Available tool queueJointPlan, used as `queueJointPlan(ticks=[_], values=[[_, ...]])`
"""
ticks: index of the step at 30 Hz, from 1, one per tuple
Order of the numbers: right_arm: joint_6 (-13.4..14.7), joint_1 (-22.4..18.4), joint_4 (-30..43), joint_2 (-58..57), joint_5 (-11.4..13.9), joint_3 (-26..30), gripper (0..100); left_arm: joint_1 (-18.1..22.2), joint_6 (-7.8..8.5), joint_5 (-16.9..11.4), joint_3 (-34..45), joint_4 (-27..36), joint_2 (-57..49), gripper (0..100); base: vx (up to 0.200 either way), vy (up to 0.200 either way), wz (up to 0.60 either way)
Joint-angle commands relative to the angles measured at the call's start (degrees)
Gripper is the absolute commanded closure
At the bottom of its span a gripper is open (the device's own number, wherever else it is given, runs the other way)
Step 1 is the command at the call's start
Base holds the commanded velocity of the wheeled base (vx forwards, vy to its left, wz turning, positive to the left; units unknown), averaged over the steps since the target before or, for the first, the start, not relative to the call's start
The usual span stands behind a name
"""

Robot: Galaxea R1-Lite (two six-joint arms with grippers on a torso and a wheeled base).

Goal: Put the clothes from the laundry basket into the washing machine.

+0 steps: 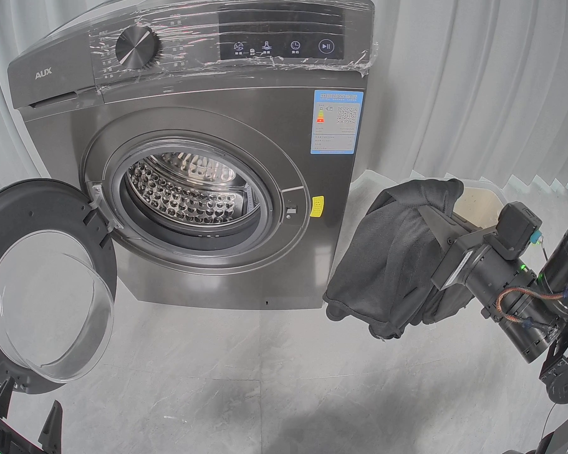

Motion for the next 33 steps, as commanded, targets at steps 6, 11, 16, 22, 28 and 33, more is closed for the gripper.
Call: queueJointPlan(ticks=[6, 11, 16, 22, 28, 33], values=[[0.3, 0.0, 0.0, 0.2, 0.0, 0.3, 100, 0.0, -0.02, 0.0, 0.9, 0.0, -0.9, 0, 0.000, 0.200, 0.00], [0.3, 0.0, 0.0, 0.2, 0.0, 0.3, 100, 0.0, -0.02, -0.1, 0.9, 0.0, -0.9, 0, 0.000, 0.200, 0.00], [0.3, 0.0, 0.0, 0.2, 0.1, 0.6, 100, 0.0, 0.07, 0.0, 0.9, 0.0, -0.9, 0, 0.000, 0.200, 0.00], [0.4, 0.0, 0.0, 0.6, 0.1, 0.7, 100, 0.0, 0.07, 0.0, 0.9, 0.0, -0.9, 0, 0.000, 0.033, 0.00], [0.5, 0.0, 0.0, 1.0, 0.1, 0.8, 100, 0.0, 0.16, 0.0, 0.9, 0.0, -0.9, 0, 0.000, 0.000, 0.00], [0.5, 0.0, 0.0, 1.0, 0.2, 1.1, 100, 0.0, 0.16, 0.0, 0.9, 0.0, -0.9, 0, 0.000, 0.000, 0.00]])
